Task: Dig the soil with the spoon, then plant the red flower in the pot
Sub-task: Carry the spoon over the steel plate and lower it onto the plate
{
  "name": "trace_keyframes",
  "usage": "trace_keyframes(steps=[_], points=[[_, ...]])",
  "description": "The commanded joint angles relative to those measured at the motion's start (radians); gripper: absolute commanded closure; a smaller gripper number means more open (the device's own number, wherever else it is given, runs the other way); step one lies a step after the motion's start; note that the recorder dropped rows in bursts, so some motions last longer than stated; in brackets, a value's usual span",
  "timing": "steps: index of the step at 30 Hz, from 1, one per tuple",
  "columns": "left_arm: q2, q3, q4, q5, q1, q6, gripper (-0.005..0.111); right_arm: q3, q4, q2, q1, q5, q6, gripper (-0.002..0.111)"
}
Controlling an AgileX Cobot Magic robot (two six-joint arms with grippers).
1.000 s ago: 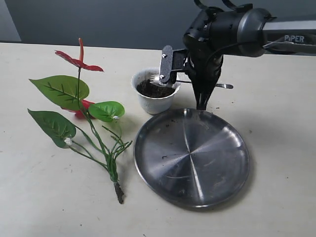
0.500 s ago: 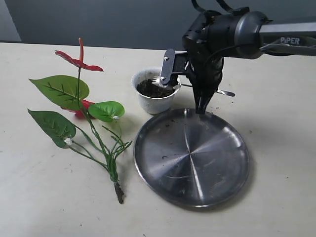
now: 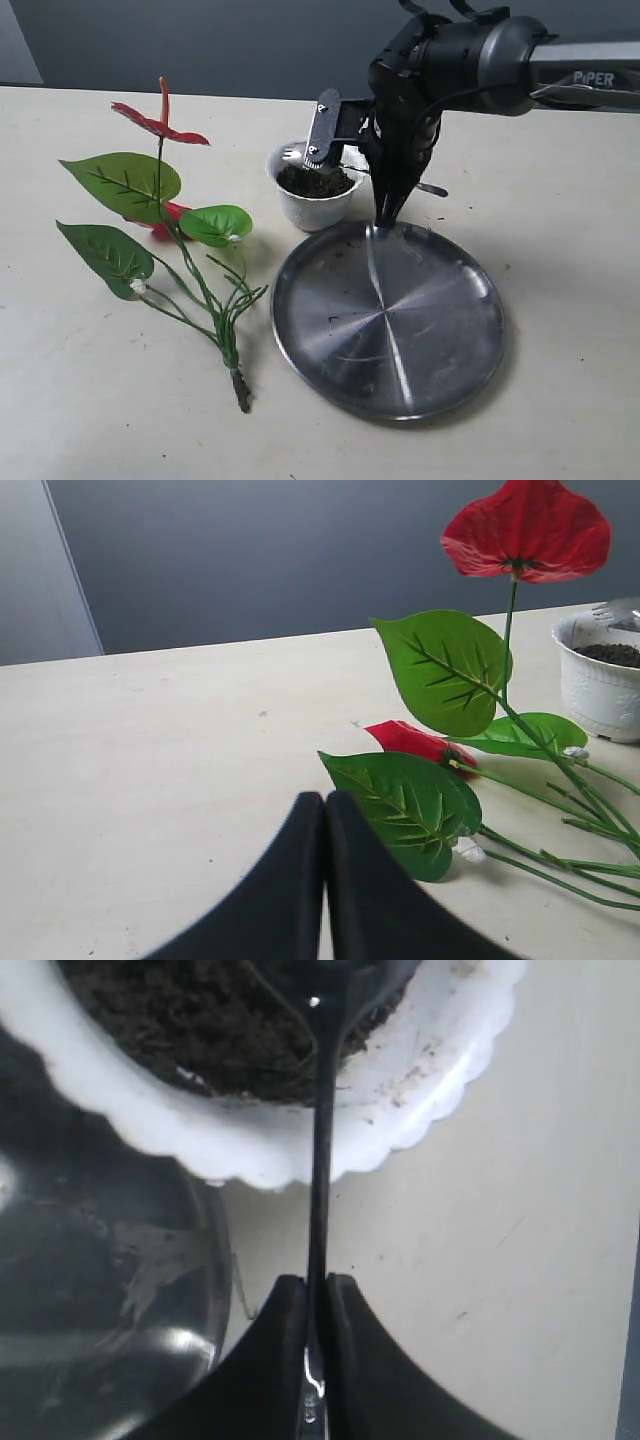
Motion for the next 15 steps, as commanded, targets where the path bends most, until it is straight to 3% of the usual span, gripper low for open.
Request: trace_keyframes(steps=[1, 8, 10, 12, 15], points=[[-0.001, -0.002, -0.002, -0.014, -0.005, -0.004, 0.106, -0.003, -0.065, -0.014, -0.002, 0.033, 0.06, 0.109], [-0.001, -0.002, -0.002, -0.014, -0.005, -0.004, 0.106, -0.003, -0.109, -0.096, -0.004, 0.073, 0.218, 0.109], [-0.001, -0.002, -0.002, -0.014, -0.005, -0.004, 0.106, -0.003, -0.109, -0.121, -0.015, 0.082, 0.381, 0.109], [-0.001, -0.002, -0.002, -0.014, -0.005, -0.004, 0.106, -0.003, -0.091, -0.129, -0.055, 0.12, 0.549, 0.109], [-0.001, -0.002, -0.002, -0.014, -0.005, -0.004, 0.106, 0.0, 0.066, -0.13, -0.178, 0.196, 0.539, 0.109]])
